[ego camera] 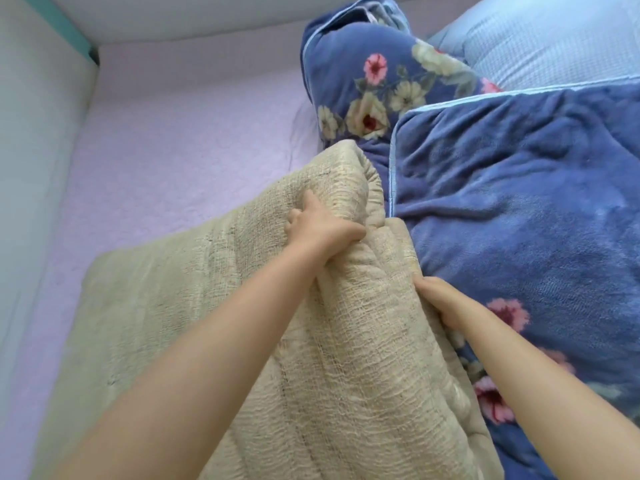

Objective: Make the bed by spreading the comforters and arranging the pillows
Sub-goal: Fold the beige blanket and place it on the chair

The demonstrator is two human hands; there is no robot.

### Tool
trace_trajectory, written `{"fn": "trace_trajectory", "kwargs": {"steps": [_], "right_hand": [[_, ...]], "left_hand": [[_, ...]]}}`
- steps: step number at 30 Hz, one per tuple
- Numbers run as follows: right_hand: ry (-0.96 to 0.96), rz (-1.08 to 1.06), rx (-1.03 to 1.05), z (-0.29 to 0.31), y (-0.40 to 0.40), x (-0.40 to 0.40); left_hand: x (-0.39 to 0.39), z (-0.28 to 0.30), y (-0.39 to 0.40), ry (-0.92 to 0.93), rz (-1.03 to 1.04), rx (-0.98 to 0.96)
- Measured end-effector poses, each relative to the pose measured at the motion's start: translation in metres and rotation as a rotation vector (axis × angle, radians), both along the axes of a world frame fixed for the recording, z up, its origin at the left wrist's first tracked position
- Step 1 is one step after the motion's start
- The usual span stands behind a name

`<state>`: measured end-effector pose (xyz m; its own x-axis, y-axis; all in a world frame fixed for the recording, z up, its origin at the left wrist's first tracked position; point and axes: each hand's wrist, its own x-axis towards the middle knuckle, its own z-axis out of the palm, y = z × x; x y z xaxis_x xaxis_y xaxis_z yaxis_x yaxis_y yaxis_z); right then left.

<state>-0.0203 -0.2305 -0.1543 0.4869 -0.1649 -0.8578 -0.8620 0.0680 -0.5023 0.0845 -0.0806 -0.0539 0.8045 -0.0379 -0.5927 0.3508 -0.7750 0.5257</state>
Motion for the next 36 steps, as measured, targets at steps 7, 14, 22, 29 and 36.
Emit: {"fn": "trace_trajectory", "kwargs": {"steps": [7, 14, 22, 29, 36], "right_hand": [[-0.156, 0.071, -0.027, 0.022, 0.033, -0.022], [-0.514, 0.333, -0.195, 0.102, 0.084, -0.051], [-0.772, 0.426, -0.218, 0.176, 0.143, -0.107], [-0.959, 0.472, -0.048, 0.241, 0.192, -0.146], [-1.062, 0.646, 0.141, 0.291, 0.238, -0.191]], "left_hand": [[-0.041, 0.03, 0.07, 0.002, 0.141, -0.144], [-0.124, 0.08, 0.137, -0.129, 0.307, -0.205], [-0.212, 0.139, 0.212, -0.25, 0.56, -0.818], [-0.299, 0.2, 0.265, -0.509, 0.593, -0.832], [-0.415, 0.249, 0.28, -0.781, 0.71, -0.689]]}}
